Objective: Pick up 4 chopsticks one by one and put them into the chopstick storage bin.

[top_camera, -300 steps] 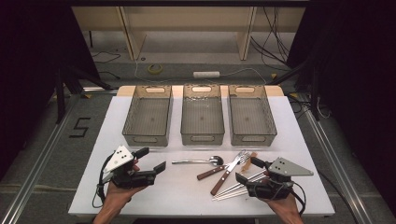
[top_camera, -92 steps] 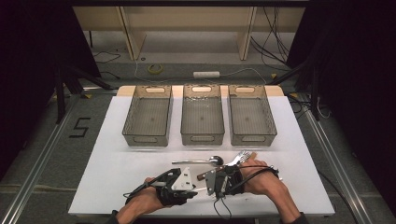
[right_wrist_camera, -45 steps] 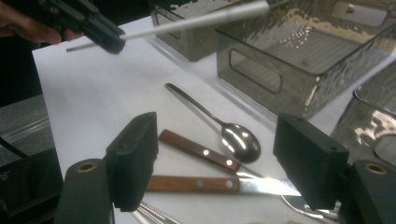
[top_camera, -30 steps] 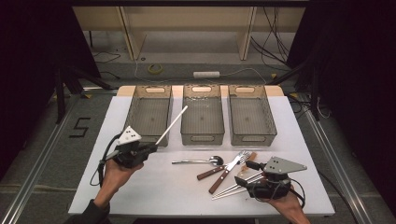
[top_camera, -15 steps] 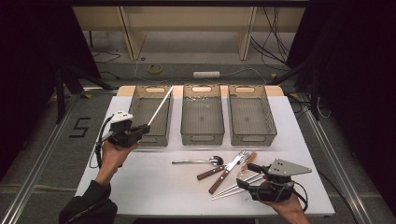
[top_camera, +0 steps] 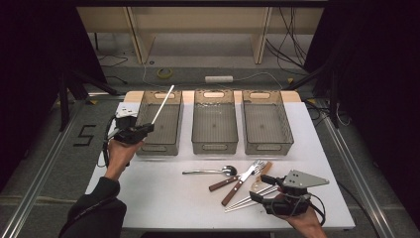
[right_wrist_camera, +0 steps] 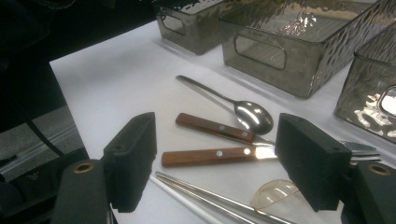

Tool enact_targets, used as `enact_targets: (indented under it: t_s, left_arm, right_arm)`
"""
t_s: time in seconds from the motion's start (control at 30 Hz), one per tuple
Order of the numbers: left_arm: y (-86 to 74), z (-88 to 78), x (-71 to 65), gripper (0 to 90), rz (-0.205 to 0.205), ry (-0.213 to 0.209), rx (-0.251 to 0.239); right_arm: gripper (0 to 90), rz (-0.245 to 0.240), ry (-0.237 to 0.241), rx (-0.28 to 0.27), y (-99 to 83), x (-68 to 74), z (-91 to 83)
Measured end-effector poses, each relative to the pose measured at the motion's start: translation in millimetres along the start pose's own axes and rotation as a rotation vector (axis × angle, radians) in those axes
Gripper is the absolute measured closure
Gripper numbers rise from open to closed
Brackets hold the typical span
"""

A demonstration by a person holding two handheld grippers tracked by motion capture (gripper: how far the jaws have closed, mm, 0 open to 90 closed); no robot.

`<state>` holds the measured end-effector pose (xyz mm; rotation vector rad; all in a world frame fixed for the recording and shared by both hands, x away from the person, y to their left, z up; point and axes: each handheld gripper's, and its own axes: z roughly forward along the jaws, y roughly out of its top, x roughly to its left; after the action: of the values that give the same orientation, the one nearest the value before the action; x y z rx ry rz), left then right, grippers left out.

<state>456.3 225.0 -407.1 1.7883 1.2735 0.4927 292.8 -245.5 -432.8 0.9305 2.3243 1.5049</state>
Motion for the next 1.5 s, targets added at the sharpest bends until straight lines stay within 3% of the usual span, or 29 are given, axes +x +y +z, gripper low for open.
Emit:
enact_targets:
  t_s: [0.47,0.67,1.07,1.2,1.5]
  left_arm:
    - [4.6,21.5,18.0,85.0,-0.054,0.045,0.047]
    - [9.9,26.5,18.4,85.0,-0.036,0.059,0.056]
    - [14.5,36.1,29.0,85.0,-0.062,0.082,0.069]
    - [13.5,39.4,29.9,85.0,-0.052,0.101,0.082]
    - [13.4,49.0,29.8,83.5,-0.075,0.115,0.107]
  right_arm:
    - [30.4,-0.012,0.003,-0.002,0.2,1.8,-0.3]
    - [30.4,-0.017,0.007,0.003,0.3,2.5,-0.1]
    - [30.4,-0.028,0.016,0.012,0.2,3.9,0.6]
    - [30.4,-0.032,0.018,0.01,0.3,4.4,0.7]
    - [30.5,-0.036,0.023,0.01,0.6,4.6,0.6]
